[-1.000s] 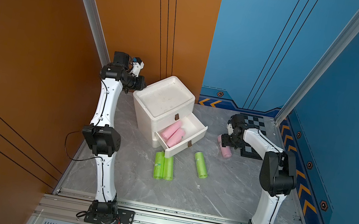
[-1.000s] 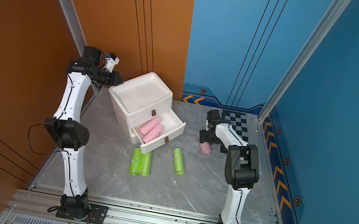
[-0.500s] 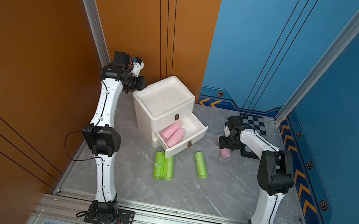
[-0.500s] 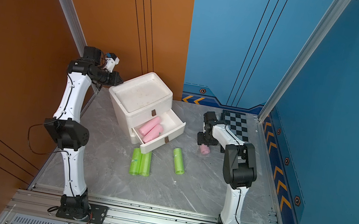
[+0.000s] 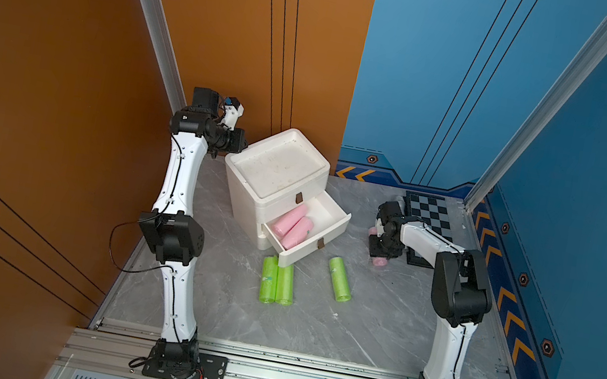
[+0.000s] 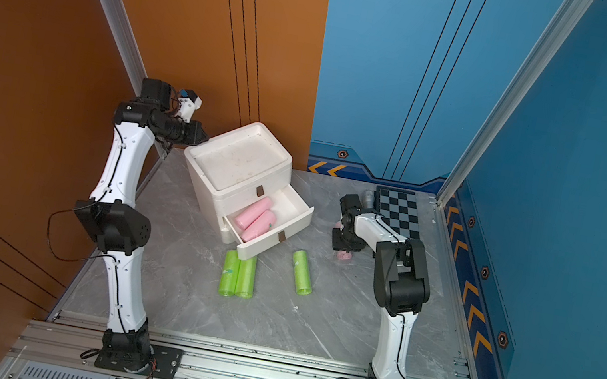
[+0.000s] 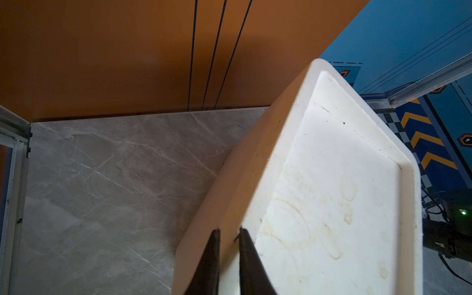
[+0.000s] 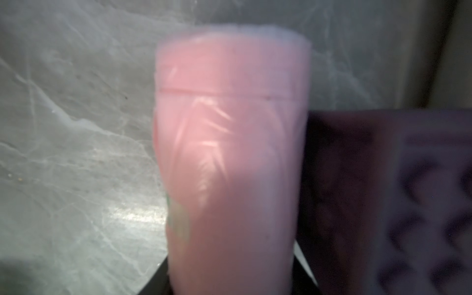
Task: Sort the rolls of trash bags by color and place them into the drawer
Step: Pick up the roll of trash bags from the center of the board.
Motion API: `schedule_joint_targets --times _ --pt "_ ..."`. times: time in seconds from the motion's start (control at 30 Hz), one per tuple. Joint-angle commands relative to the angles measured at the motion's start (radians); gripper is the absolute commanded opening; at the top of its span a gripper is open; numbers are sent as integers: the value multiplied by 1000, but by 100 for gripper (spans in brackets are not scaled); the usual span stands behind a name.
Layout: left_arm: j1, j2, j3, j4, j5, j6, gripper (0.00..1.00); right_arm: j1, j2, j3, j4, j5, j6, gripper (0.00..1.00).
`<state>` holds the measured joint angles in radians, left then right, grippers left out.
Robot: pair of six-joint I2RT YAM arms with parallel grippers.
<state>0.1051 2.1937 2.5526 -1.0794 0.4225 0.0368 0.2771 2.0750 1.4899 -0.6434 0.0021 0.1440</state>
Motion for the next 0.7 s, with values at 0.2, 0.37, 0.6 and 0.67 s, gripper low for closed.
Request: schedule_joint_targets --times 0.2,0.37,0.6,0.67 --pt "-22 5 -31 -109 7 10 16 43 -117 -68 7 -44 83 39" --pt "-22 2 -33 -109 8 8 16 50 -228 -89 7 -145 148 38" --pt "-23 -5 -32 -109 9 8 16 65 -363 -98 30 -254 297 38" --pt "-24 -8 -31 -109 11 8 16 75 -413 -117 80 -283 391 39"
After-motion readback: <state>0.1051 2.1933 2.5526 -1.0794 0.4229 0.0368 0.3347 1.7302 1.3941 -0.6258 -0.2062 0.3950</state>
